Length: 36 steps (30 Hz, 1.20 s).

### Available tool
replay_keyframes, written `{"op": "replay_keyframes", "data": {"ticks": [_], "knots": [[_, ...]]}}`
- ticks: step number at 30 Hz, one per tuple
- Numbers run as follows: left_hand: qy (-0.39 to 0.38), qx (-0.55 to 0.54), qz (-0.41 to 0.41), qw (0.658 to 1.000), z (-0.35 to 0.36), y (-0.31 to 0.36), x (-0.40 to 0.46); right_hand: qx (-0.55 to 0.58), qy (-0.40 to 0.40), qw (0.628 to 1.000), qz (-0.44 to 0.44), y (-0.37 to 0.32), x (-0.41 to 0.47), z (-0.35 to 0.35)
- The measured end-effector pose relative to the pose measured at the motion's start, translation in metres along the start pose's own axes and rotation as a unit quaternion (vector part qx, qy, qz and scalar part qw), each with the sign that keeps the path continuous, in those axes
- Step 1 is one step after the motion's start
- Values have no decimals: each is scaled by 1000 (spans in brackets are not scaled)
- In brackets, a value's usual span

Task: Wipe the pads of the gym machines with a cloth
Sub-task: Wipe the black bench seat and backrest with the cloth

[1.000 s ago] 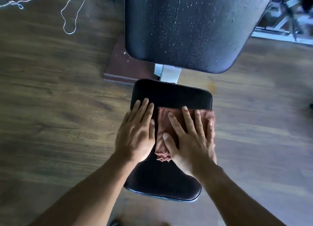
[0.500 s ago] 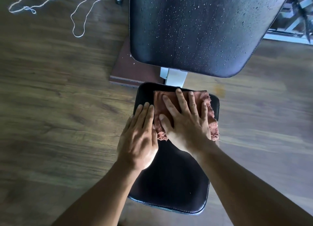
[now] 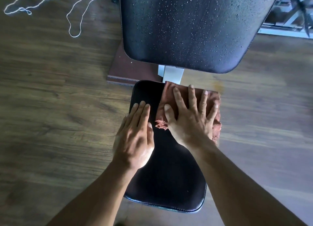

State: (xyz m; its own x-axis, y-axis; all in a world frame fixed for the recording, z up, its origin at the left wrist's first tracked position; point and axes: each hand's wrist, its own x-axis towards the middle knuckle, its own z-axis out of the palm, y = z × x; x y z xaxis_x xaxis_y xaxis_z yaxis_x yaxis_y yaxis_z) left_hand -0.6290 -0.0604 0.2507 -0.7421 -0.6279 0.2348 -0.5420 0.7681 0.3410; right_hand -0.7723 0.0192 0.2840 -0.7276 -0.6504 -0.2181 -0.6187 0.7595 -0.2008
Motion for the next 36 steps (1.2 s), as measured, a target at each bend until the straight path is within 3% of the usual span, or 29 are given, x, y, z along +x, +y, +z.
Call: {"op": "replay_keyframes", "data": {"ticks": [8, 16, 20, 22, 24, 26, 30, 33, 36], "knots": [[5, -20, -6, 1000, 0, 0, 1, -19, -15, 1000, 6, -8, -13, 2], [0, -66, -10, 998, -4, -2, -1, 12, -24, 997, -78, -26, -8, 4], [30, -98, 2, 995, -3, -3, 0, 164, 67, 979, -103, -11, -15, -3], [47, -134, -1, 990, -5, -2, 0, 176, 146, 972, -47, 3, -23, -2], [38, -150, -16, 988, -10, -3, -1, 184, 175, 967, 34, 14, -31, 3], [32, -99, 2, 995, -17, 2, 1, 215, 179, 957, 73, 19, -36, 11], [24, -1, 75, 997, -22, 34, 29, 189, 189, 963, 45, 23, -36, 25], [-62, 8, 121, 991, -3, 51, 52, 152, 224, 963, 5, 34, -34, 35], [-113, 74, 125, 983, 15, 40, 53, 202, 205, 957, 28, 32, -32, 32]]}}
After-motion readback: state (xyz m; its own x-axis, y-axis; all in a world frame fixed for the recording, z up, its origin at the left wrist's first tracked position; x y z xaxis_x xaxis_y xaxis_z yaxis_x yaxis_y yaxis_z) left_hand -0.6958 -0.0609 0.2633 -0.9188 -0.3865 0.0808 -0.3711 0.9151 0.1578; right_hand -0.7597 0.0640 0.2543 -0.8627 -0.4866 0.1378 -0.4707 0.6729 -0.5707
